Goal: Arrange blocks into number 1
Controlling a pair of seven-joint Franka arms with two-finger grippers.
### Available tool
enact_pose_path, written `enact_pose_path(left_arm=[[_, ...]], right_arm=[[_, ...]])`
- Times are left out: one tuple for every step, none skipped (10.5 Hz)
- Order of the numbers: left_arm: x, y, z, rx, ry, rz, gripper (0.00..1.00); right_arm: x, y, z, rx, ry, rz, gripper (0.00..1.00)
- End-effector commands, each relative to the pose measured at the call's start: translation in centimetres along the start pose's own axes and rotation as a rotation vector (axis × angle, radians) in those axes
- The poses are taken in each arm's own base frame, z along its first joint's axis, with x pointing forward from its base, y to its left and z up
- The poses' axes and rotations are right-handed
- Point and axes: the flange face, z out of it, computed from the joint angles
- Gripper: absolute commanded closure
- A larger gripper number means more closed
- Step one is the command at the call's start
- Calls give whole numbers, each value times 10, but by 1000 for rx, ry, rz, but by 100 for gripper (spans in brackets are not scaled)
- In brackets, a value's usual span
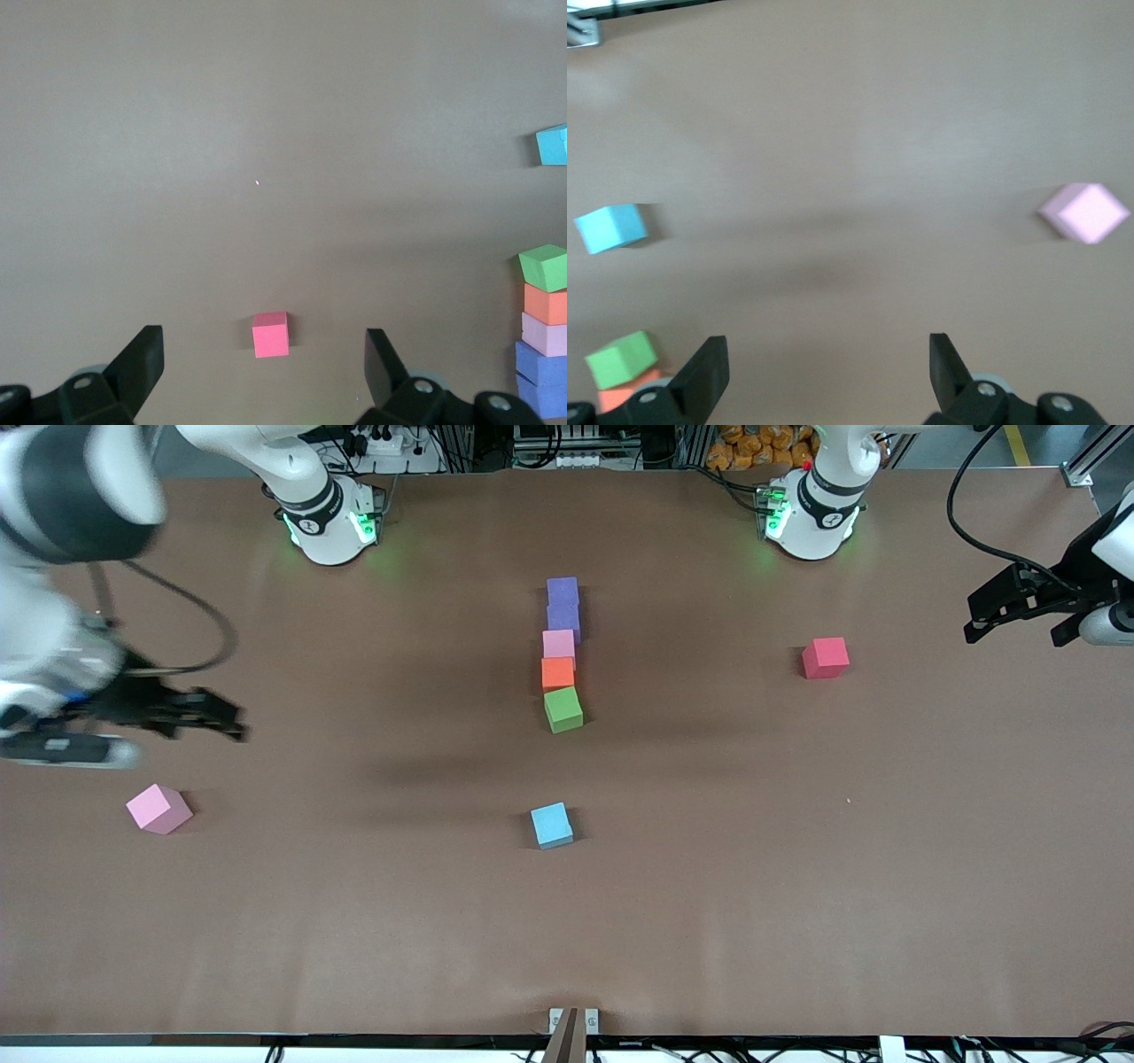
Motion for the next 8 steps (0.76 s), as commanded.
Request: enact_pose_path(left_arm=[[2,0,-3,-26,-11,-25,0],[3,0,0,-24,-17,-47,0],[4,3,1,-25,-19,-67,0],[4,4,2,-27,-21,-82,0],[4,2,2,-28,-23,-87,0],[4,2,2,-28,-23,-88,0],[4,2,2,-26,-23,-88,0],[4,1,2,-28,-23,-87,0]], right_arm=[[-3,34,-21,-22,9,-6,0],[-5,40,-27,-65,19,-10,0],[-6,42,-26,-101,17,-14,0],[-11,40,-25,-113,-5,-15,0],[-15,38,-24,-140,-22,-24,0],[-17,36,-24,-150,-32,-28,0],[-18,40,-26,-151,-36,-28,0],[-16,43,-24,-146,-37,-23,0]])
